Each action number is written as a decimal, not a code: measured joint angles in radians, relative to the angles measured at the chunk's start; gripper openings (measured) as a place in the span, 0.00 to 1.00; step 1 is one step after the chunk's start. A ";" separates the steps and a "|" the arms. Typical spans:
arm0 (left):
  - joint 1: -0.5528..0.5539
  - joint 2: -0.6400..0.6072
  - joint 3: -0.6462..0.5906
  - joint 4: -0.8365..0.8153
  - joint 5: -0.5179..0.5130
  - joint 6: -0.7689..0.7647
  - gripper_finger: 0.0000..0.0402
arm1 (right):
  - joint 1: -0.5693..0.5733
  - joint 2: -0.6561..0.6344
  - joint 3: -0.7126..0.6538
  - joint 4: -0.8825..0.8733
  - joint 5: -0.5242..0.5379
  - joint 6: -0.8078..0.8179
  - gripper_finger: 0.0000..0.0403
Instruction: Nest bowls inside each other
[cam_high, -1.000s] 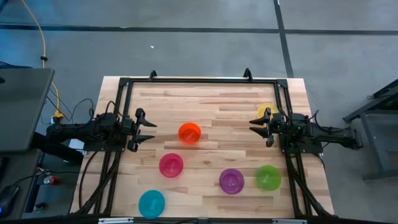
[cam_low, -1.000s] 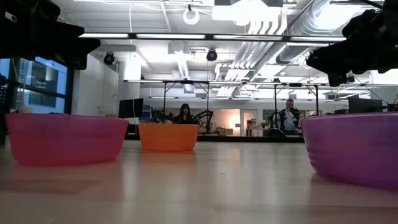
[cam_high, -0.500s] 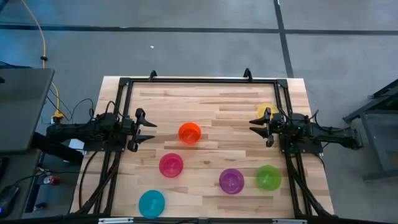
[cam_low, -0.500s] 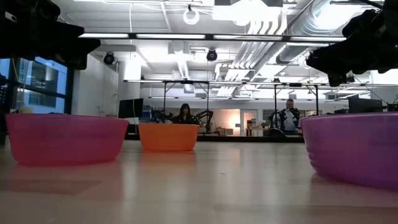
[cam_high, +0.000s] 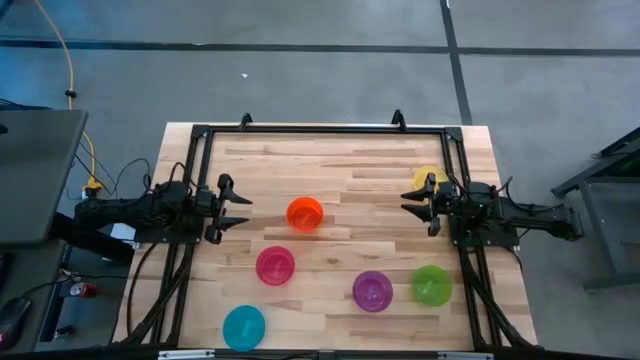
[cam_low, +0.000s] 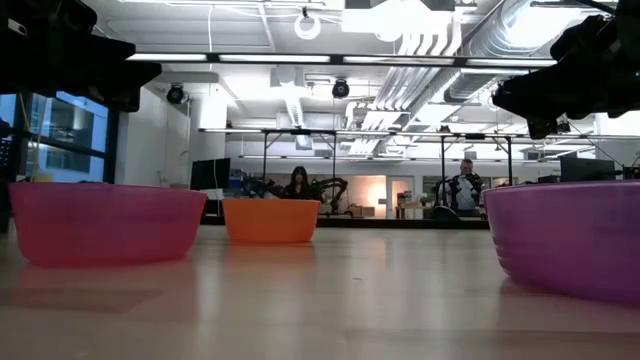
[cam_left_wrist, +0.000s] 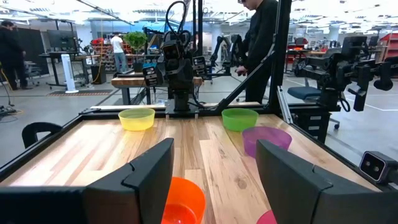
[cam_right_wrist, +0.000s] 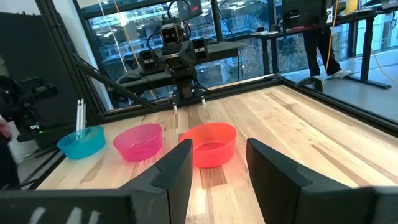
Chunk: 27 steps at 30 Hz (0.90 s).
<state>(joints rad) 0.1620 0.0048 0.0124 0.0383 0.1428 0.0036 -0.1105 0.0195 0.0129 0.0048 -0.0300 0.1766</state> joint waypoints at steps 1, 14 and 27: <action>0.000 0.000 0.000 0.000 0.000 0.000 0.54 | 0.000 0.000 0.000 0.000 0.000 0.000 0.36; 0.000 0.000 0.000 0.040 0.002 -0.407 0.54 | 0.000 0.000 0.000 0.000 0.000 0.001 0.36; -0.002 0.000 0.000 0.053 -0.110 -0.599 0.54 | 0.000 0.000 0.000 0.007 -0.001 0.064 0.36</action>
<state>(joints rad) 0.1604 0.0048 0.0128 0.0909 0.0330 -0.5949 -0.1104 0.0195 0.0129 0.0120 -0.0307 0.2402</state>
